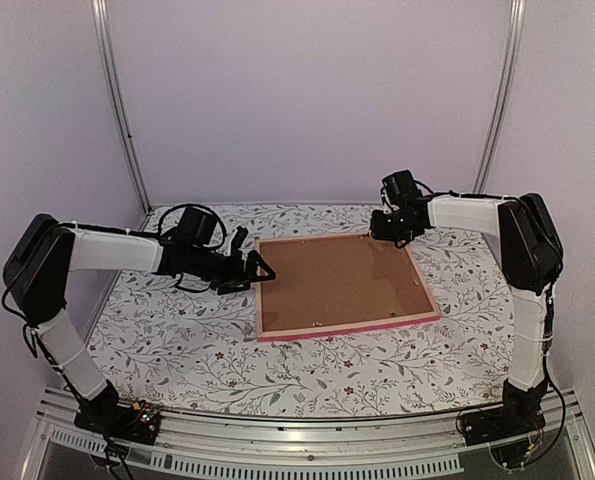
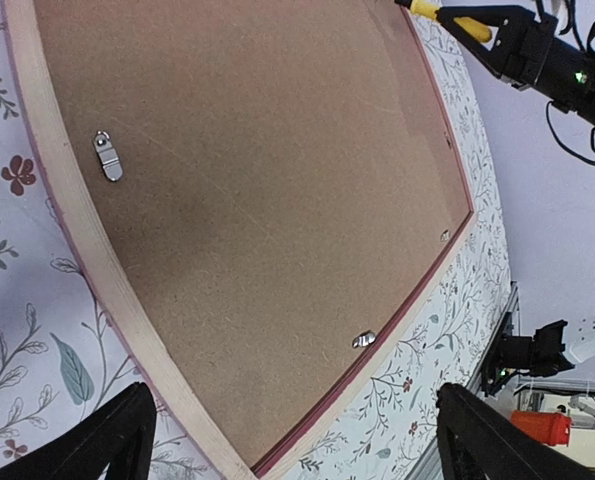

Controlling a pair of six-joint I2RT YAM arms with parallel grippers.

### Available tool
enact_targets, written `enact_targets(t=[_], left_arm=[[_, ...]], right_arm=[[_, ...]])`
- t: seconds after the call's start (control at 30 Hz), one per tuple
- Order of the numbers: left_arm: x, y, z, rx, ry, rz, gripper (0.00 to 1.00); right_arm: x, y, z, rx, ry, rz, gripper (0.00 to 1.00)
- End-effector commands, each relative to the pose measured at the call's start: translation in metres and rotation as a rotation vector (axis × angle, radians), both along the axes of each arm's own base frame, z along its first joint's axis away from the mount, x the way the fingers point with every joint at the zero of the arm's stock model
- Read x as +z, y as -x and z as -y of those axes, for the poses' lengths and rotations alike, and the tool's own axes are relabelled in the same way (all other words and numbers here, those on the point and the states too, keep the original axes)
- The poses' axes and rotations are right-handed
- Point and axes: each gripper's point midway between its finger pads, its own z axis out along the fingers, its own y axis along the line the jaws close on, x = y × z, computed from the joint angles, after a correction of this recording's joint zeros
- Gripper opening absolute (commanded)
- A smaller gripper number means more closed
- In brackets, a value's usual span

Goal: Take the photo out of the frame

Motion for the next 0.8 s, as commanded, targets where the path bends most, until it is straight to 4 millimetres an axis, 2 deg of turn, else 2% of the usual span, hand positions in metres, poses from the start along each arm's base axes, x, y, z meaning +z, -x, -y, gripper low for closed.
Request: enact_targets(t=[0.0, 0.13, 0.37, 0.53, 0.7, 0.77], left_arm=[[-0.010, -0.002, -0.005, 0.002, -0.016, -0.010, 0.99], [-0.011, -0.002, -0.005, 0.000, -0.016, -0.012, 0.99], [-0.013, -0.002, -0.005, -0.001, -0.016, -0.015, 0.99], [-0.013, -0.002, -0.005, 0.001, -0.015, -0.017, 0.99], [-0.013, -0.002, -0.006, 0.005, -0.018, -0.017, 0.99], [-0.013, -0.002, -0.006, 0.006, -0.017, -0.016, 0.99]], right_arm=[[-0.006, -0.002, -0.011, 0.040, -0.056, -0.021, 0.00], [-0.005, 0.003, -0.024, 0.097, -0.098, -0.038, 0.00], [-0.010, 0.012, -0.024, 0.107, -0.103, -0.069, 0.00], [-0.004, 0.013, -0.022, 0.103, -0.102, -0.061, 0.00], [0.003, 0.013, -0.032, 0.125, -0.126, -0.052, 0.00], [0.000, 0.013, -0.036, 0.130, -0.133, -0.060, 0.00]])
